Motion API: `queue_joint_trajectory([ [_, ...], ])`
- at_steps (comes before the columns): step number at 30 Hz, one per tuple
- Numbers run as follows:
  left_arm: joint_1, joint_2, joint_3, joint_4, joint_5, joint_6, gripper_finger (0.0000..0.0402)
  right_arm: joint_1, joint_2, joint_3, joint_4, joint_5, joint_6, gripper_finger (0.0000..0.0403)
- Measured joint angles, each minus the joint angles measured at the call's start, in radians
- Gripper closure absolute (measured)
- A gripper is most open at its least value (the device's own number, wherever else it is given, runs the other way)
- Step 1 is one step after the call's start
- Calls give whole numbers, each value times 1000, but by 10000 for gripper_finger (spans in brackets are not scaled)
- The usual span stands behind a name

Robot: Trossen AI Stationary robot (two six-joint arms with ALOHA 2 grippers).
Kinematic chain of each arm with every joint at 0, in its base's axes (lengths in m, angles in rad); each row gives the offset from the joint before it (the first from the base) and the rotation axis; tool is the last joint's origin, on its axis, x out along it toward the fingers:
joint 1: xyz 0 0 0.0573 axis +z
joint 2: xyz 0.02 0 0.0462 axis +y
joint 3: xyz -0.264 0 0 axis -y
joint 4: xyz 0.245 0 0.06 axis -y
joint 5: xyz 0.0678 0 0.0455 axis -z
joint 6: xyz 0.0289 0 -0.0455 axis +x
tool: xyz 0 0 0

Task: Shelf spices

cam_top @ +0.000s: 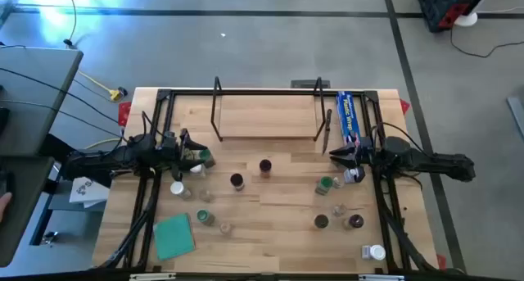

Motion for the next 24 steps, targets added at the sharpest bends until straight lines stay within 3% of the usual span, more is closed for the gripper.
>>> queue_joint_trajectory([
  [24,0,0,0,0,0,0,168,0,0,0,0,0,0,325],
])
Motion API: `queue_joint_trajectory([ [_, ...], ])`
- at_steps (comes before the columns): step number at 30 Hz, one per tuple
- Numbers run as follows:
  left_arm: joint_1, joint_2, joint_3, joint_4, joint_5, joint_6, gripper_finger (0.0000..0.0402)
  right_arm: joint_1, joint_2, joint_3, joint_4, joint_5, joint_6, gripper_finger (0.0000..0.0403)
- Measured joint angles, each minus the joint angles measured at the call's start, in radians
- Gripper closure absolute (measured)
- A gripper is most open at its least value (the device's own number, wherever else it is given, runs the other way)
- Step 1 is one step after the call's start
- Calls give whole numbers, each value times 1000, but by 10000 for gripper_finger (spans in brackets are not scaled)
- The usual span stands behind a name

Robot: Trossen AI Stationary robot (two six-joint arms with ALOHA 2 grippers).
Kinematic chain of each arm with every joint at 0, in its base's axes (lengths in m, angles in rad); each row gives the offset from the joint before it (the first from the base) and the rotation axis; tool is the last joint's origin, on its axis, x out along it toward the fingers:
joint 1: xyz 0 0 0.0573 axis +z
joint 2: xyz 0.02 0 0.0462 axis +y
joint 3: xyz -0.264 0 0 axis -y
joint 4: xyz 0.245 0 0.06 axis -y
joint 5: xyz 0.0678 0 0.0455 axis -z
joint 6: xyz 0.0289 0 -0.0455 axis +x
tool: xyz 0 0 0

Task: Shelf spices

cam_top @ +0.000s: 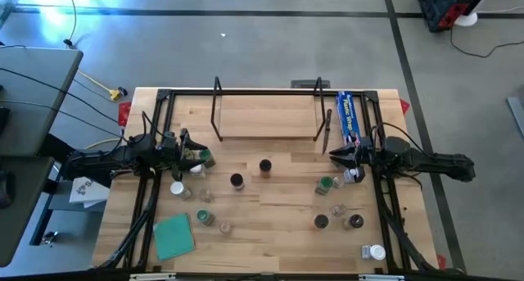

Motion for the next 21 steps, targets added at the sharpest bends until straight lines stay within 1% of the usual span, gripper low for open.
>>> queue_joint_trajectory([
  [6,0,0,0,0,0,0,168,0,0,0,0,3,0,325],
  [7,0,0,0,0,0,0,168,0,0,0,4,25,11,325],
  [8,0,0,0,0,0,0,168,-1,0,0,28,61,58,325],
  [11,0,0,0,0,0,0,168,-1,1,0,189,139,238,325],
  [12,0,0,0,0,0,0,168,-1,4,0,255,148,284,325],
  [13,0,0,0,0,0,0,168,-1,9,0,325,140,289,325],
  [16,0,0,0,0,0,0,168,6,57,2,560,3,165,325],
  [17,0,0,0,0,0,0,168,16,84,14,614,-17,108,325],
  [19,0,0,0,0,0,0,168,40,151,68,652,-2,-22,325],
  [21,0,0,0,0,0,0,168,62,242,153,620,86,-136,325],
])
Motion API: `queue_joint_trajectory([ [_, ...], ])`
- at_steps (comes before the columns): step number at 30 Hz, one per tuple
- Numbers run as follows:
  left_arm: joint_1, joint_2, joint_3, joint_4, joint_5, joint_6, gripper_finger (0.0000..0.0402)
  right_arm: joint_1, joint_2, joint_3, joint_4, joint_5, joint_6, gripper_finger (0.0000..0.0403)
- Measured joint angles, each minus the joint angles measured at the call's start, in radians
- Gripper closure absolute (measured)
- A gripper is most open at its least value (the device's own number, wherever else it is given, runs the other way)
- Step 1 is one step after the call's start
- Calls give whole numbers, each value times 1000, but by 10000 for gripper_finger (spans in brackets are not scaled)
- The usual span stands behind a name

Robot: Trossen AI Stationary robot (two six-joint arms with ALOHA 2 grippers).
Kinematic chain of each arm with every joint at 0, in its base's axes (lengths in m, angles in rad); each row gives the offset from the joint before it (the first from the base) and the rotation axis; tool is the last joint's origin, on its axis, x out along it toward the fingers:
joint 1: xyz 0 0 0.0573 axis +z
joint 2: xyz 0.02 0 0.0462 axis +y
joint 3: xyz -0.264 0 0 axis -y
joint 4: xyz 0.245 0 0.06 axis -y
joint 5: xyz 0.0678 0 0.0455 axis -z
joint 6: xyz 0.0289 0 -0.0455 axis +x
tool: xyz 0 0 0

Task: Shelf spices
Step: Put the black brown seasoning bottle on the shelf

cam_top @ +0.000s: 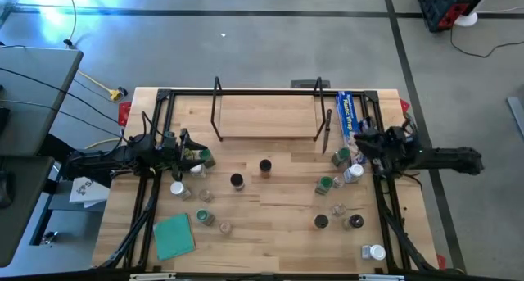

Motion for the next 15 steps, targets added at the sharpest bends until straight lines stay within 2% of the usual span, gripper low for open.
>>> queue_joint_trajectory([
  [3,0,0,0,0,0,0,168,15,186,145,-43,198,13,325],
  [5,0,0,0,0,0,0,168,15,321,250,-57,311,127,325],
  [7,0,0,0,0,0,0,168,6,455,357,-130,375,228,325],
  [9,0,0,0,0,0,0,168,-2,584,461,-257,374,297,325],
  [12,0,0,0,0,0,0,168,-14,773,615,-475,355,242,325],
  [15,0,0,0,1,0,0,168,-40,949,785,-660,235,192,325],
])
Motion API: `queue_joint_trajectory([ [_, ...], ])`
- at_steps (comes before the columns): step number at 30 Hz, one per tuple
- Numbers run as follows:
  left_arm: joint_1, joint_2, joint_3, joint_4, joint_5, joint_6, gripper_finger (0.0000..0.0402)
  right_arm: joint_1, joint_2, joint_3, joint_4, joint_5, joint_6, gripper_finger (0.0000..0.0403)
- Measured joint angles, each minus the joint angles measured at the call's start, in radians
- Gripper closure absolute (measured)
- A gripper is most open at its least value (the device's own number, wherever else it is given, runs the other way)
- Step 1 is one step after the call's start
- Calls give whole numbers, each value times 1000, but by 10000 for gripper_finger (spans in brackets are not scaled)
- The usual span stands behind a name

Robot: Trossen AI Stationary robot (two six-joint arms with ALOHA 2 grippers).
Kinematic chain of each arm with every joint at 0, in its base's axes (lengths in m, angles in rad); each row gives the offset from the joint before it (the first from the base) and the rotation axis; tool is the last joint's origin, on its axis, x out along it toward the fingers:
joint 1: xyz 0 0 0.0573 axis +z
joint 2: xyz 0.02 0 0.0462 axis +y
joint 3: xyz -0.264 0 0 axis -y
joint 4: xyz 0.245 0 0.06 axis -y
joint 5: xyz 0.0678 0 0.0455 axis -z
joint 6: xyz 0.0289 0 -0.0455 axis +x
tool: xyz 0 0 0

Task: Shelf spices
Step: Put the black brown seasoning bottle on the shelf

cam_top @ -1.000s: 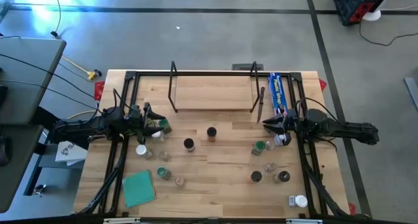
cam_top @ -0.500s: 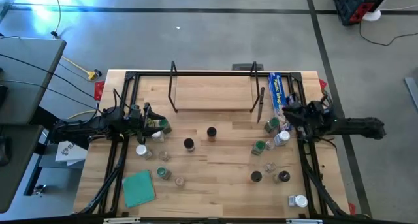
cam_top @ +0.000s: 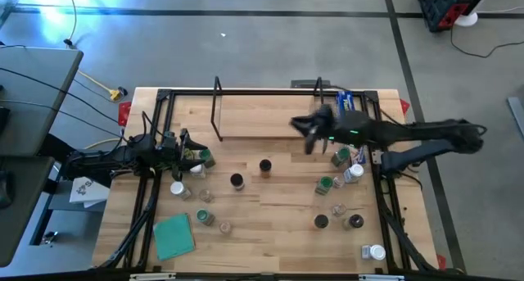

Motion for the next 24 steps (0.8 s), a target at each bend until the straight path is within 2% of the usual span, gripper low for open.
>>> queue_joint_trajectory([
  [4,0,0,0,0,0,-1,168,-26,233,283,-356,-193,-100,315],
  [9,0,0,0,0,0,-44,168,-30,505,637,-738,-330,-288,251],
  [13,0,0,0,0,0,-45,168,-21,718,861,-981,-357,-419,180],
  [16,0,0,0,0,0,-72,168,-16,852,1008,-1143,-355,-476,142],
  [20,0,0,0,0,0,-94,168,-16,983,1155,-1290,-363,-476,124],
  [24,0,0,0,0,0,-97,168,-6,1047,1229,-1353,-374,-517,124],
])
